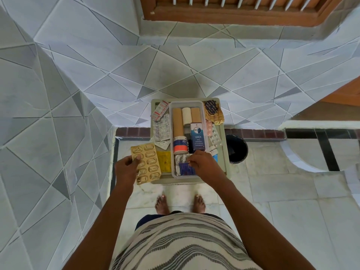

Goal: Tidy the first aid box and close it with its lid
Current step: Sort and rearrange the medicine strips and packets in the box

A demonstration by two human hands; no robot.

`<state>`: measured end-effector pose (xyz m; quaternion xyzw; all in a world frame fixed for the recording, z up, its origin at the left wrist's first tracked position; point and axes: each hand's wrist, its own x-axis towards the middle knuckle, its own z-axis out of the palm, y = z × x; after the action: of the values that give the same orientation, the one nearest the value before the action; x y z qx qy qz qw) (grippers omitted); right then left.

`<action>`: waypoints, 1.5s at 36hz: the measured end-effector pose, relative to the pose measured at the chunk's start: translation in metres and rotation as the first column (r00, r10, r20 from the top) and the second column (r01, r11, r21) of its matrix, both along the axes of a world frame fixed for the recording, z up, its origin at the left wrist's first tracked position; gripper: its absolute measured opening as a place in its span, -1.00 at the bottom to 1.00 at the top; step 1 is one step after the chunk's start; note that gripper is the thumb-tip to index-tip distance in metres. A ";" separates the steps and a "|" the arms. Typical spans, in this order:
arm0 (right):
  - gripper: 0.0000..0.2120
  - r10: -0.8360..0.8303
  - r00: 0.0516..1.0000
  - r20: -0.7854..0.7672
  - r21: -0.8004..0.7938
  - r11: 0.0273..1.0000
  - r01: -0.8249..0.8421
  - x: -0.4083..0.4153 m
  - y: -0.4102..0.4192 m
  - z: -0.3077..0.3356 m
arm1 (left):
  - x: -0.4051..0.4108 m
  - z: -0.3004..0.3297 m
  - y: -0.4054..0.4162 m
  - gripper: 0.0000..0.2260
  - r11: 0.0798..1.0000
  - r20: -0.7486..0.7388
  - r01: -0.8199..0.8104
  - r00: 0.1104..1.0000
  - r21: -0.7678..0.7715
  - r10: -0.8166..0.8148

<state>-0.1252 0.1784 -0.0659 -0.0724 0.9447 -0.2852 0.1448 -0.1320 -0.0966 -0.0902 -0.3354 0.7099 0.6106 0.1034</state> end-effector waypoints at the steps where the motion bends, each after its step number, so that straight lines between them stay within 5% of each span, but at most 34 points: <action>1: -0.79 0.012 1.000 0.011 0.019 1.000 -0.012 -0.001 -0.001 0.001 | 0.000 0.004 0.001 -0.80 1.000 -0.024 0.004 1.000 -0.008 -0.004; 6: -0.79 -0.068 0.993 -0.097 0.005 0.998 0.069 0.006 0.002 0.007 | -0.010 0.029 0.021 -0.84 0.999 -0.139 0.045 0.989 -0.031 -0.049; 9: -0.86 -0.267 0.939 -0.216 -0.160 0.959 0.235 0.012 0.007 0.009 | -0.019 0.039 0.041 -0.86 0.995 -0.191 0.099 0.977 -0.006 -0.098; 12: -0.80 -0.456 0.881 -0.127 -0.379 0.843 0.381 0.015 0.011 0.014 | -0.030 0.045 0.063 -0.83 0.978 -0.227 0.203 0.952 -0.041 -0.207; 16: -0.63 -0.507 0.856 0.100 -0.537 0.696 0.476 0.008 0.016 0.021 | -0.043 0.046 0.096 -0.83 0.946 -0.240 0.306 0.915 -0.108 -0.323; 26: -0.74 -0.518 0.845 -0.136 -0.309 0.832 0.460 -0.014 0.015 0.008 | -0.052 0.037 0.135 -0.63 0.920 -0.261 0.254 0.905 -0.299 -0.335; 36: -0.59 -0.361 0.922 -0.139 -0.085 0.932 0.352 -0.036 0.012 -0.003 | -0.085 0.020 0.152 -0.88 0.818 -0.262 0.285 0.851 -0.499 -0.456; 43: -0.64 -0.258 0.918 -0.300 0.071 0.954 0.291 -0.035 0.010 -0.010 | -0.088 0.011 0.159 -0.87 0.807 -0.279 0.276 0.839 -0.522 -0.467; 47: -0.55 -0.159 0.948 -0.275 0.160 0.965 0.208 -0.033 0.016 -0.011 | -0.092 0.011 0.164 -0.86 0.826 -0.287 0.238 0.858 -0.512 -0.425; 54: -0.69 -0.101 0.960 -0.260 0.317 0.931 0.183 -0.042 0.018 -0.012 | -0.110 0.013 0.166 -0.85 0.818 -0.289 0.246 0.851 -0.520 -0.439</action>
<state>-0.1674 0.1961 -0.0778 -0.0113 0.9927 -0.1181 0.0191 -0.2422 0.0696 -0.0769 -0.0832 0.8899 0.4482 -0.0151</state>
